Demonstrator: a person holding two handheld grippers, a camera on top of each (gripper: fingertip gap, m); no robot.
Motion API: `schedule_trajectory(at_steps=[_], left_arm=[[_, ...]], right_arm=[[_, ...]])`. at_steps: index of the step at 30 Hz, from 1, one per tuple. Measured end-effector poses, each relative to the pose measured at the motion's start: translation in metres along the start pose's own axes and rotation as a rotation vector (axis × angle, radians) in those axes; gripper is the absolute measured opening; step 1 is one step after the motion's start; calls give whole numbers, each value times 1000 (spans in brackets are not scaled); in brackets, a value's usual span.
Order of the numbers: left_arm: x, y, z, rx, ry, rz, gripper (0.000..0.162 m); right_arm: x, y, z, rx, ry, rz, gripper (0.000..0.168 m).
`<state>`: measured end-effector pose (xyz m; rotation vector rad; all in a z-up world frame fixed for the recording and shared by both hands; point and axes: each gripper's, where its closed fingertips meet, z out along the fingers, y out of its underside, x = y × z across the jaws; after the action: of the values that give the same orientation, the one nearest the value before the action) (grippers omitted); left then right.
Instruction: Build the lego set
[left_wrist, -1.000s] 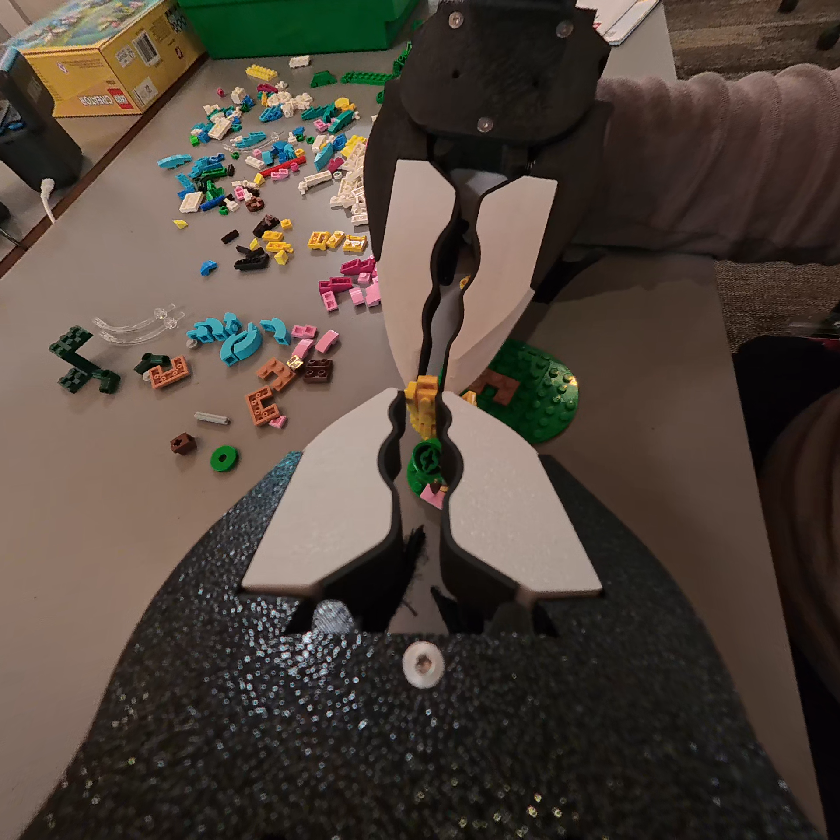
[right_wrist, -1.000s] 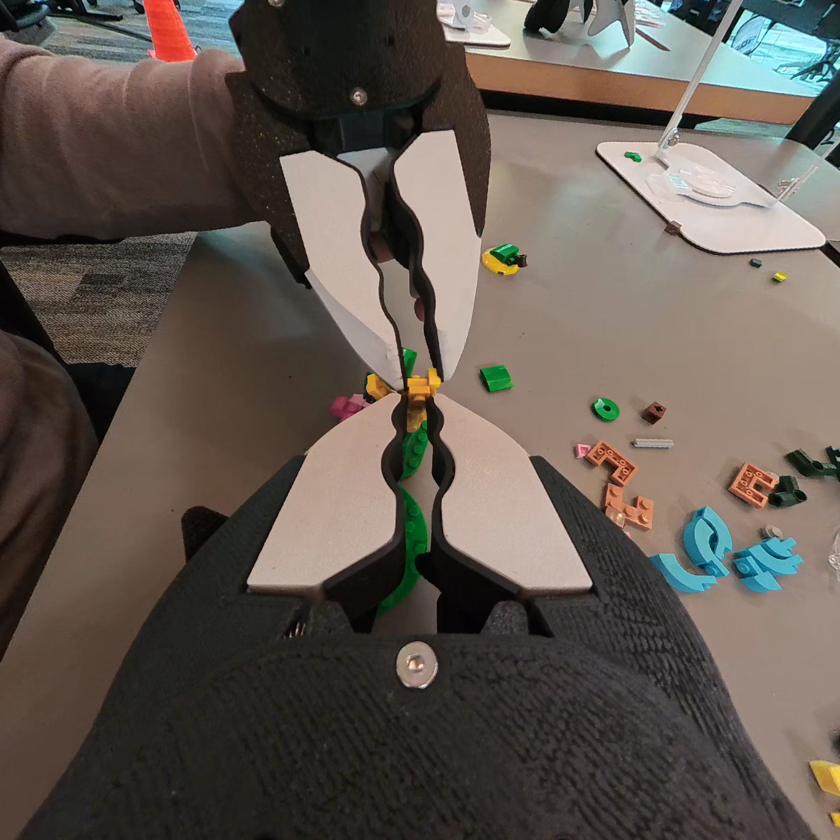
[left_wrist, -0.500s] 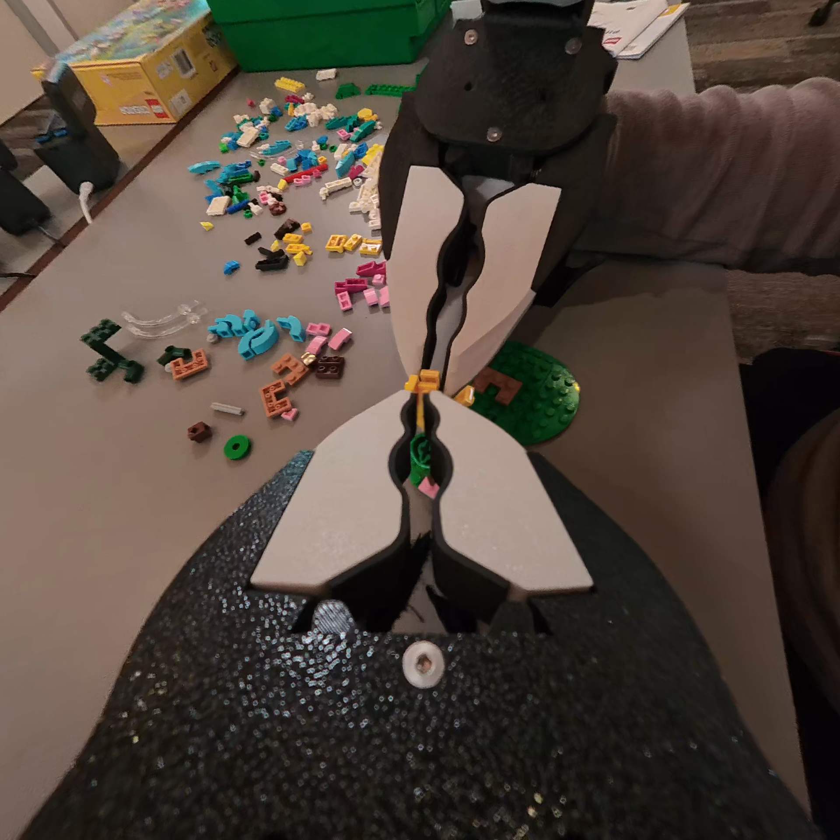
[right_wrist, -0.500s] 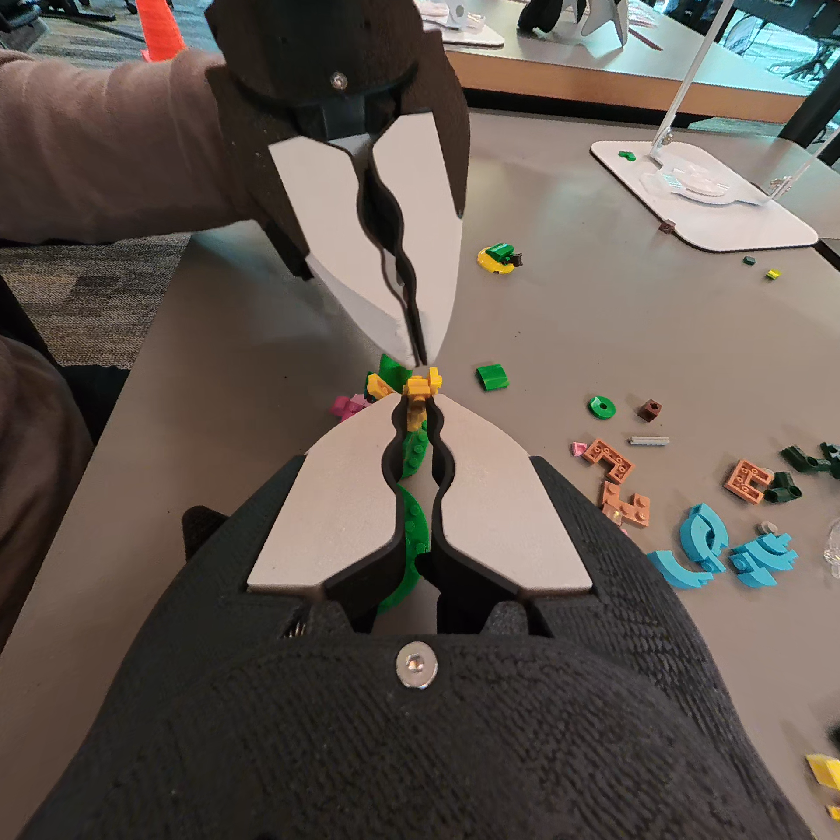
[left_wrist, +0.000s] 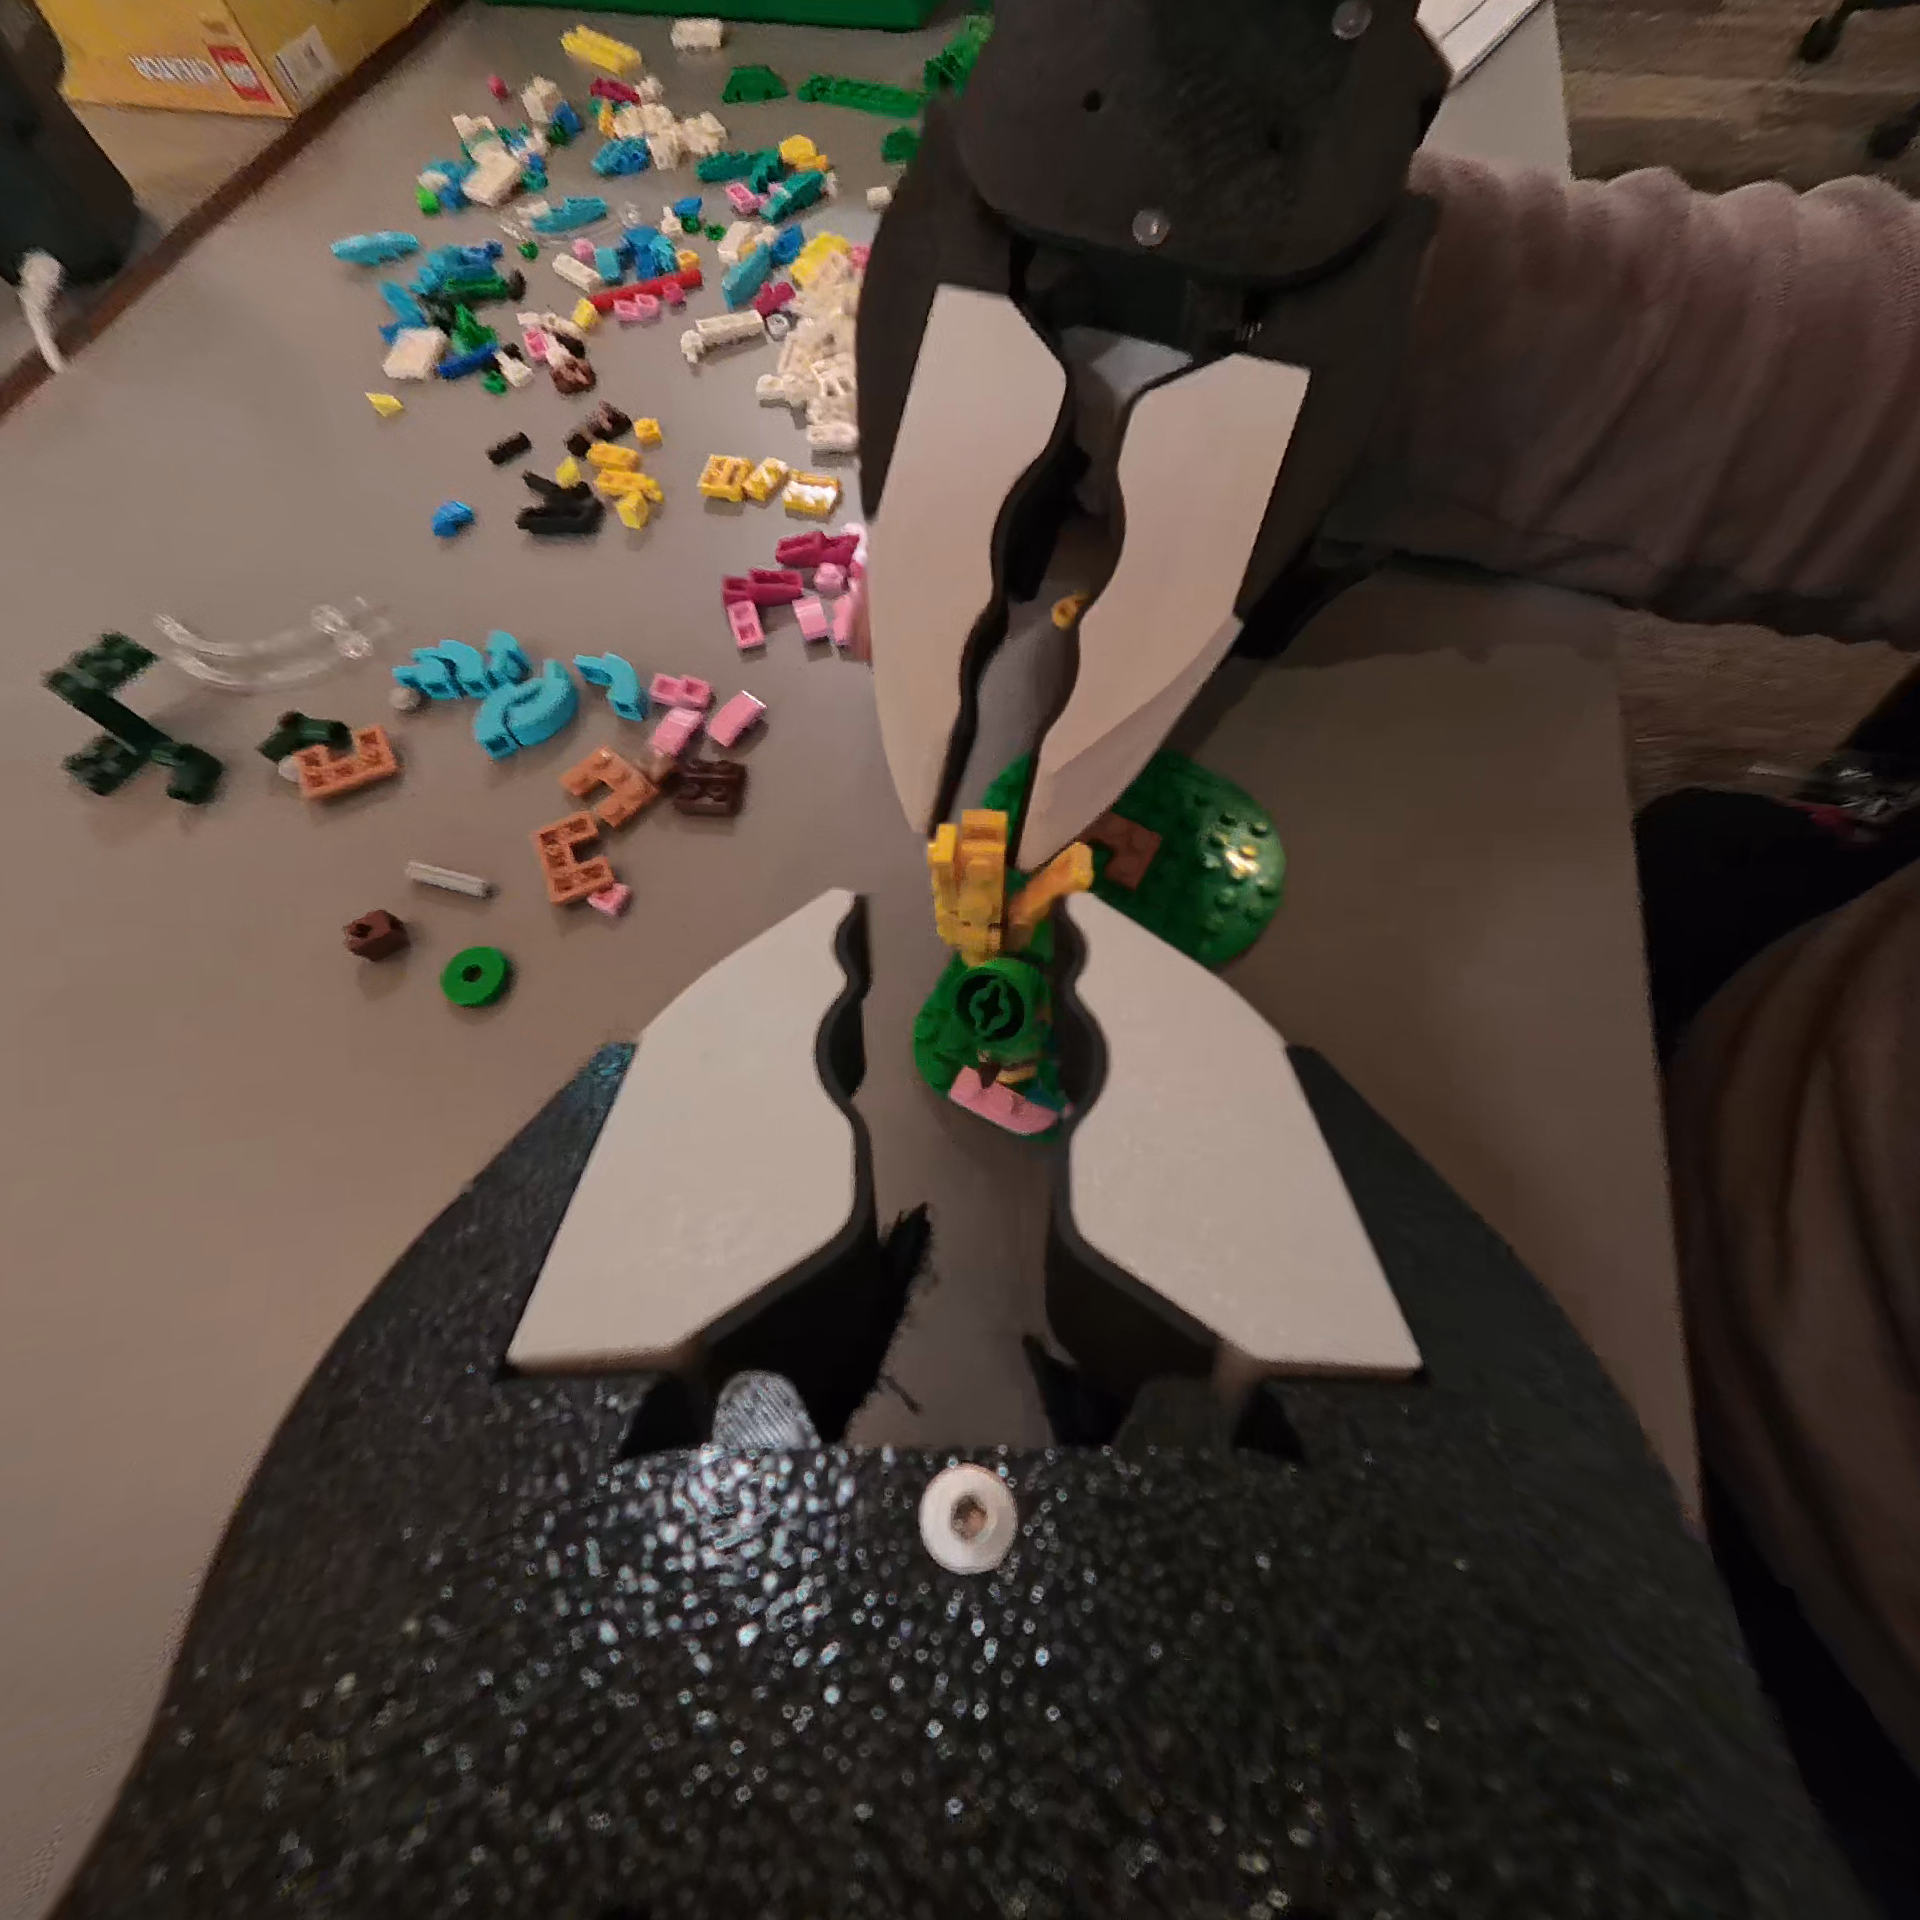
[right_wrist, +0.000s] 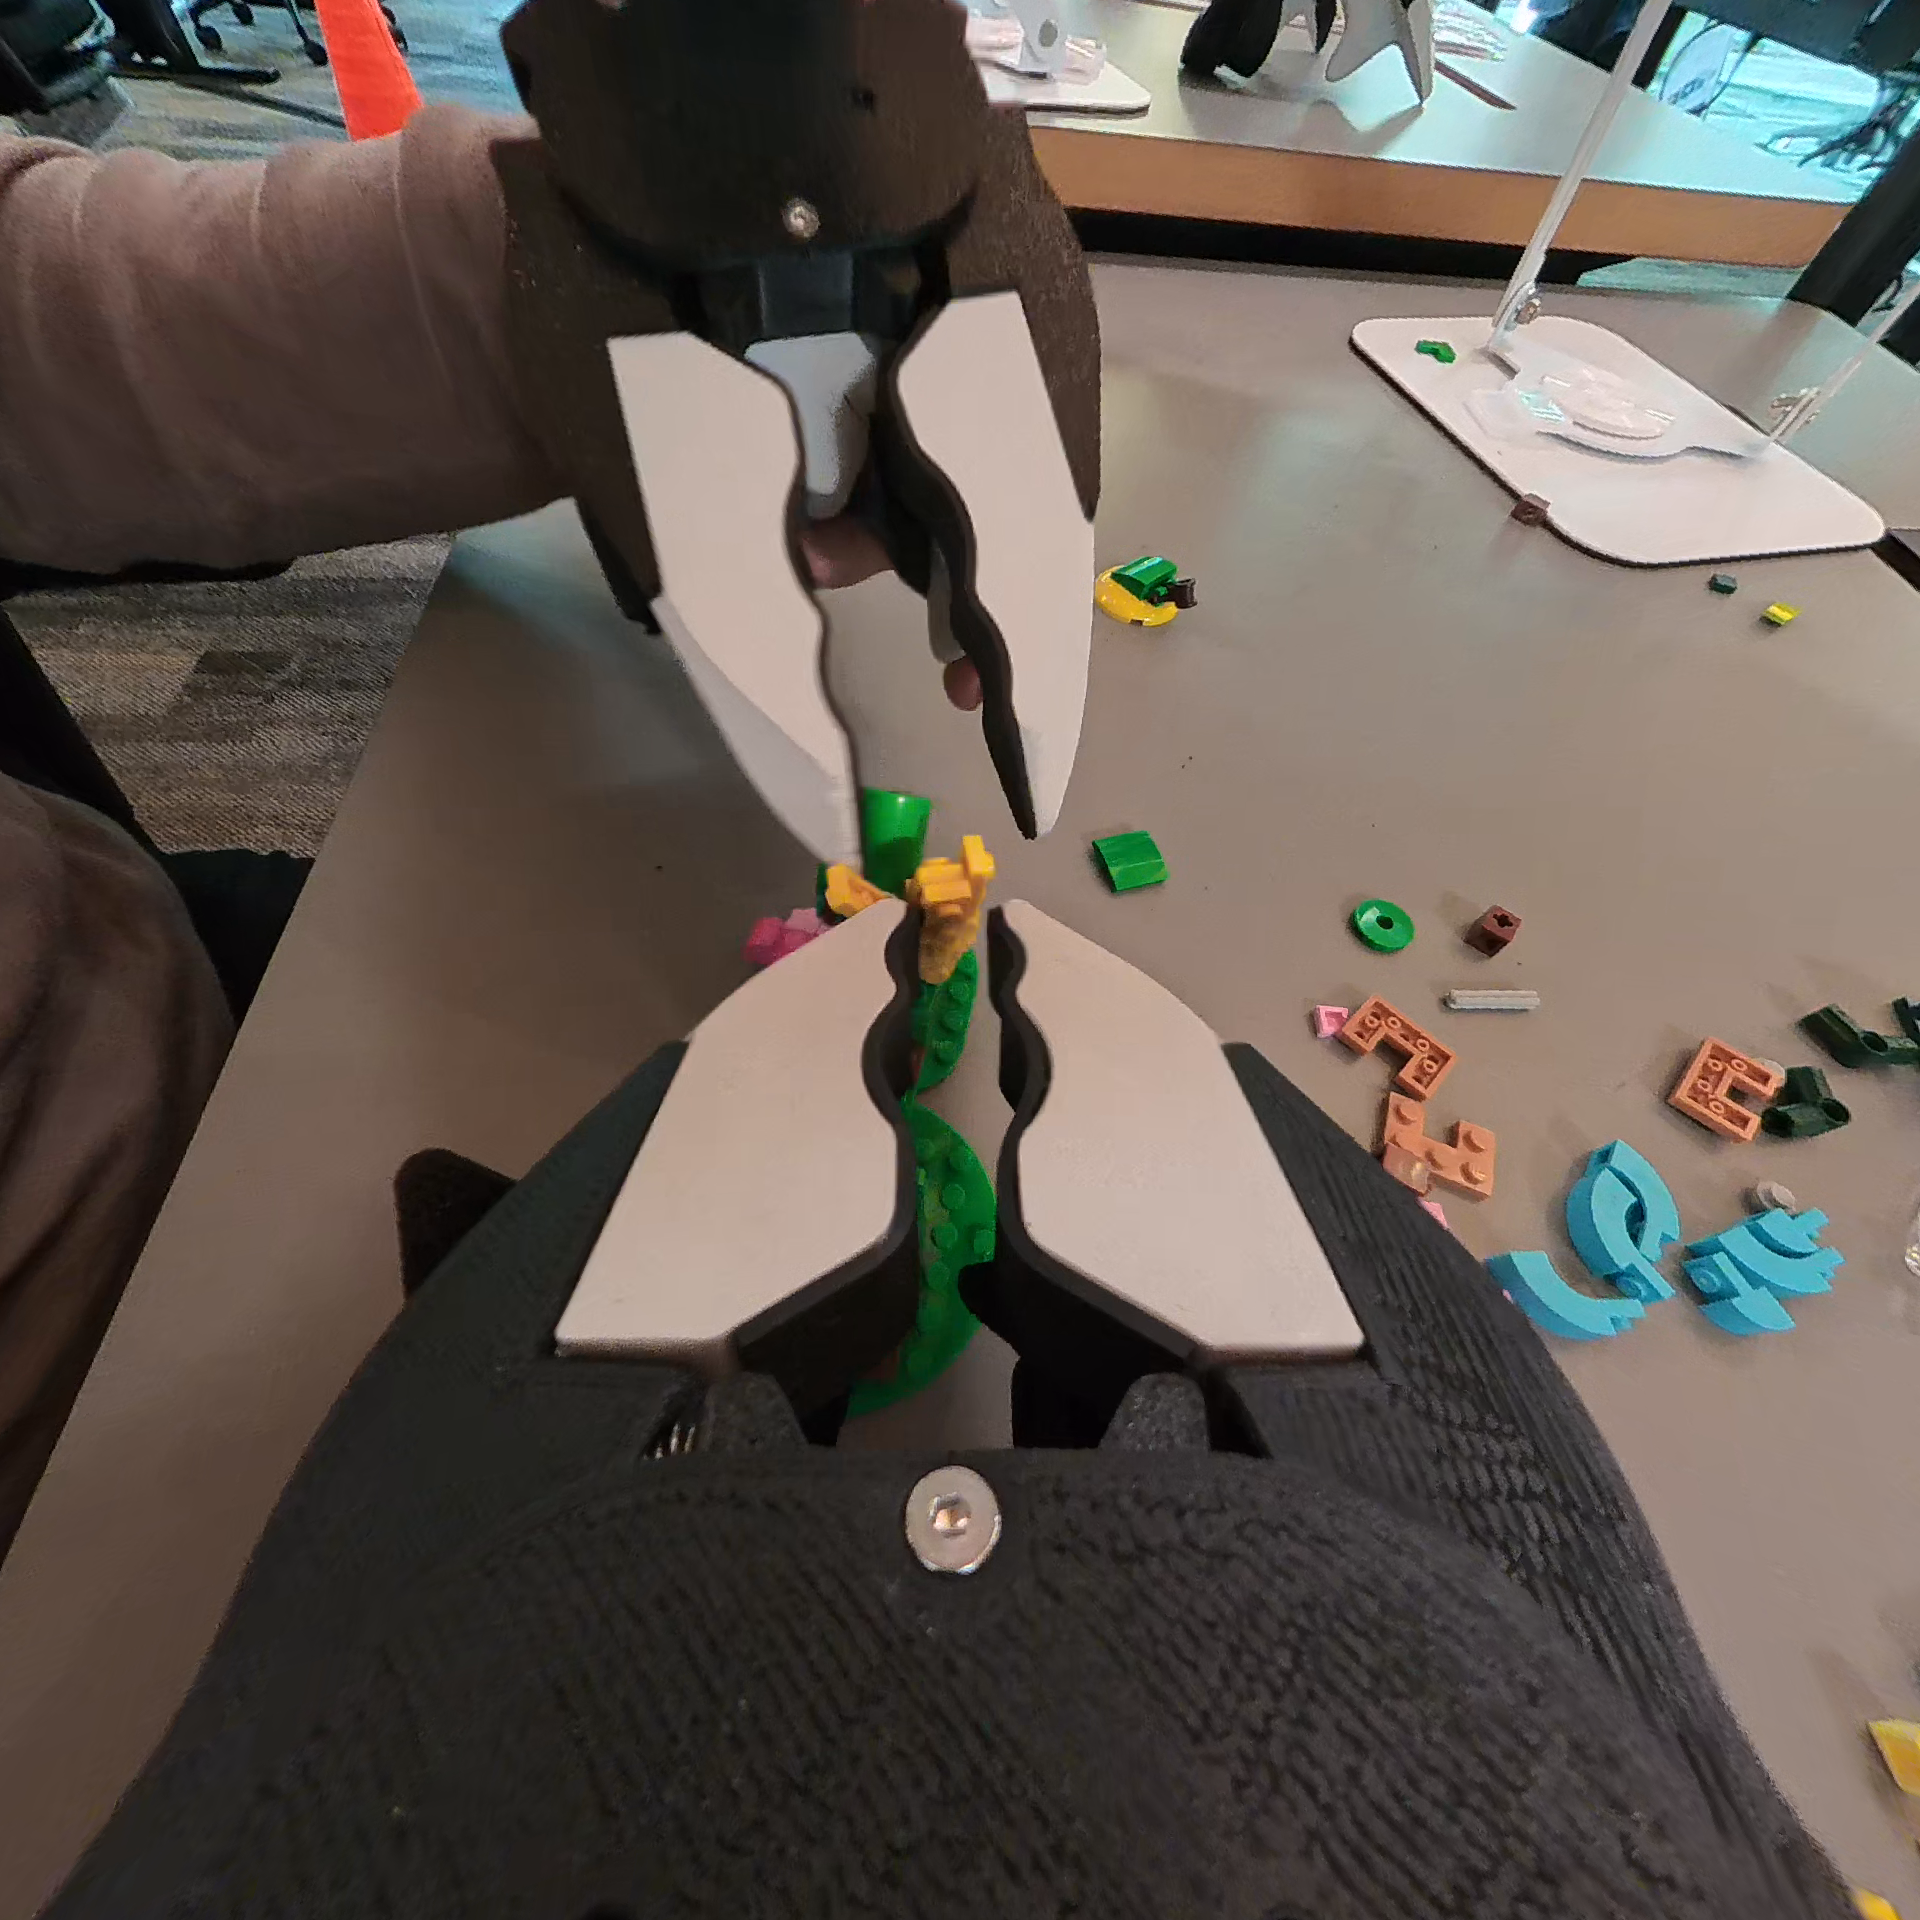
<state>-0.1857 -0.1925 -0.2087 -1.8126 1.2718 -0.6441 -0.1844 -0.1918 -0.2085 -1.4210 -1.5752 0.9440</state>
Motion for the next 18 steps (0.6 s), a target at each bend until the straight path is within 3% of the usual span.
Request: schedule_trajectory(at_steps=[3,5,16,18], left_arm=[[11,12,0,-62,98,-91,60],[18,19,1,-86,149,-121,69],[70,25,-9,-62,265,-167,71],[84,19,-13,-27,319,-158,60]], right_arm=[[1,-3,-8,7,1,50,22],[4,-6,-15,7,32,66,24],[-18,-20,-49,45,247,227,25],[-31,-20,-49,40,222,236,25]])
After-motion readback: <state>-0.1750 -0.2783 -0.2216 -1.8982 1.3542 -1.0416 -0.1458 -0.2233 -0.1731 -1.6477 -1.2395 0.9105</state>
